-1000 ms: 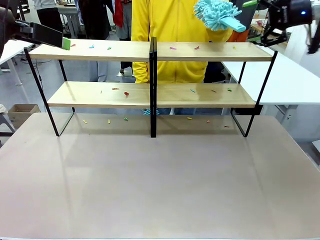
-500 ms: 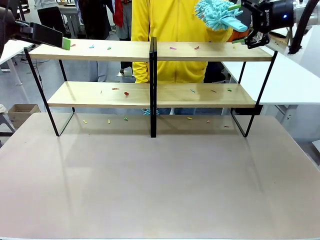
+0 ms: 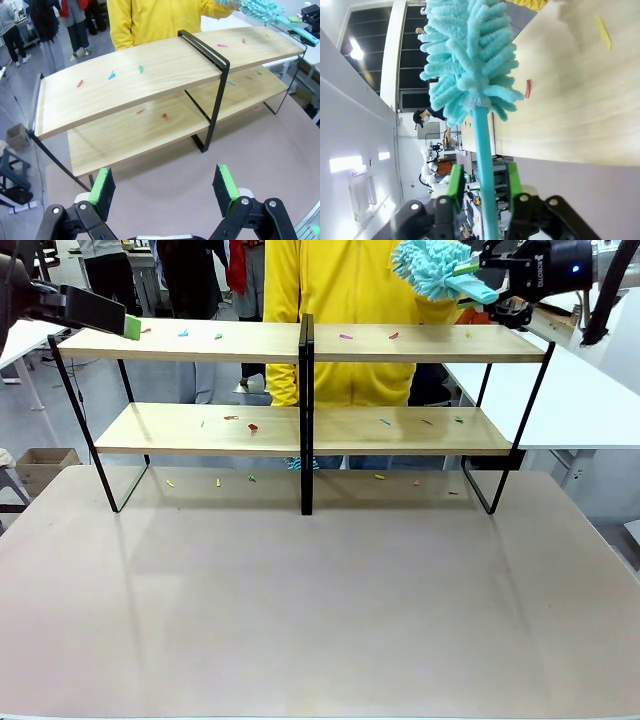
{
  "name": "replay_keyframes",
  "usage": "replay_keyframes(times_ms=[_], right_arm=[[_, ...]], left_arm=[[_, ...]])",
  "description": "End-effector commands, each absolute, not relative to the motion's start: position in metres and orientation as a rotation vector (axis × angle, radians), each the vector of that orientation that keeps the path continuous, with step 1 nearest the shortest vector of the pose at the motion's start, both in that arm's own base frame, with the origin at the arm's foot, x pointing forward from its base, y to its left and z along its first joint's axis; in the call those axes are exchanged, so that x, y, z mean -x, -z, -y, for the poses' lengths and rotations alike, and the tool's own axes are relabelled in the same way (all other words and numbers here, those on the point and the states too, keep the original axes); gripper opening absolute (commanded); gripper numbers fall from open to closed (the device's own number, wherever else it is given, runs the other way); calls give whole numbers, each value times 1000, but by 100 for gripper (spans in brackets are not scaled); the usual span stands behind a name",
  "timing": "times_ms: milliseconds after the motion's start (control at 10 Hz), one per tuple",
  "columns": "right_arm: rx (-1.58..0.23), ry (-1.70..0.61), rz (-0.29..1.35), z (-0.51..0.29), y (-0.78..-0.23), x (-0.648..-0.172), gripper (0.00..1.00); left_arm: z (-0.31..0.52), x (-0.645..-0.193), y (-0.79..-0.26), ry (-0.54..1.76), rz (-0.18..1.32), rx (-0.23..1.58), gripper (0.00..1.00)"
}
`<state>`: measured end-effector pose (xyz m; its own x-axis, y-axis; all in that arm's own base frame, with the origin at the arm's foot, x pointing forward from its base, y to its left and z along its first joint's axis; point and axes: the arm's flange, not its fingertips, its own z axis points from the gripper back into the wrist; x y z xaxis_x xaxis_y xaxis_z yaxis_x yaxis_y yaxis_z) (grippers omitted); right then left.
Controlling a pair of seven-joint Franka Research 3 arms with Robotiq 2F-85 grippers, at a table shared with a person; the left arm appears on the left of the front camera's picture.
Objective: Clean the shelves.
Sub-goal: Pick up the Duster when the human hands it over.
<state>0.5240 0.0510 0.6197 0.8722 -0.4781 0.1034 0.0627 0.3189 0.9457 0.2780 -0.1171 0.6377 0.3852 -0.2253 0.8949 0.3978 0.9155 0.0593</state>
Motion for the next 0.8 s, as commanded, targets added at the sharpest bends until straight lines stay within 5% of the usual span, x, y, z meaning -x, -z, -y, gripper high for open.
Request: replay_keyframes(times_ms=[0,500,700], right_arm=[[-1224,344,443,-51,-618,-524,0],[-1225,317,438,-47,-619,-519,0],[-1157,184,417,-35,-652,-465,0]], left_arm=[[116,-278,-638,398,1109,175,100],[116,-278,-638,398,1109,175,100],[116,-278,-638,398,1109,175,100]])
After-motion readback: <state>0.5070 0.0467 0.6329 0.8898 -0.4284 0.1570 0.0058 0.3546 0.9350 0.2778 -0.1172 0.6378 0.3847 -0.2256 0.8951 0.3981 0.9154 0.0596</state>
